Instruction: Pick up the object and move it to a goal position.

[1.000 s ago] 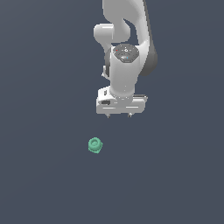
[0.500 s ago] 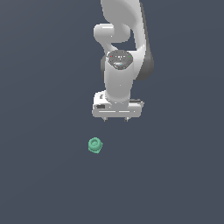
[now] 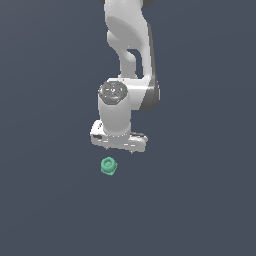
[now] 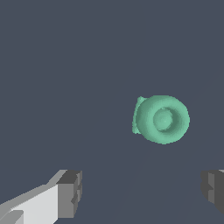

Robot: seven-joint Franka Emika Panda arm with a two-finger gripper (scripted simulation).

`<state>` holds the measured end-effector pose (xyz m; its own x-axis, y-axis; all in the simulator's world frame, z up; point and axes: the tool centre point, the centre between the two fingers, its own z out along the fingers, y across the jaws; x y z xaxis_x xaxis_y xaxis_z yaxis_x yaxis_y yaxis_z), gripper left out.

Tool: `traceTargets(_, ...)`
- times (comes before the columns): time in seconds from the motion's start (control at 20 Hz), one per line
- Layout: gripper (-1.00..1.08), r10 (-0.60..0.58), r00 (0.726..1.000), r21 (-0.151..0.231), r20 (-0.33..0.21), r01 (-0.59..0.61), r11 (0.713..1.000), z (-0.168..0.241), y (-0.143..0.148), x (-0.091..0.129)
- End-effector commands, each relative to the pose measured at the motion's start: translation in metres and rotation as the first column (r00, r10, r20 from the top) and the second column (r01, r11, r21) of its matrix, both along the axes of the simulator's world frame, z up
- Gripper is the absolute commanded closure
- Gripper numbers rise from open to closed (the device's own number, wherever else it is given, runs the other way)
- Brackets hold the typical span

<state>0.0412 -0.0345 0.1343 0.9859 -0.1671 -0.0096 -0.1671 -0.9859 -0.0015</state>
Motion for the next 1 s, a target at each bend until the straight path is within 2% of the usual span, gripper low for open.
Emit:
traceTargets(0.0, -0.92, -0.049, 0.999, 0.0, 0.003, 0.049, 0.999, -0.013, -0.017, 0.009)
traceTargets(0.45, -0.92, -0.146, 0.989, -0.003, 0.009, 0.146, 0.989, -0.042, -0.052, 0.025)
traceTargets(0.95, -0.92, -0.154, 0.988, -0.003, 0.008, 0.154, 0.988, -0.054, -0.055, 0.025)
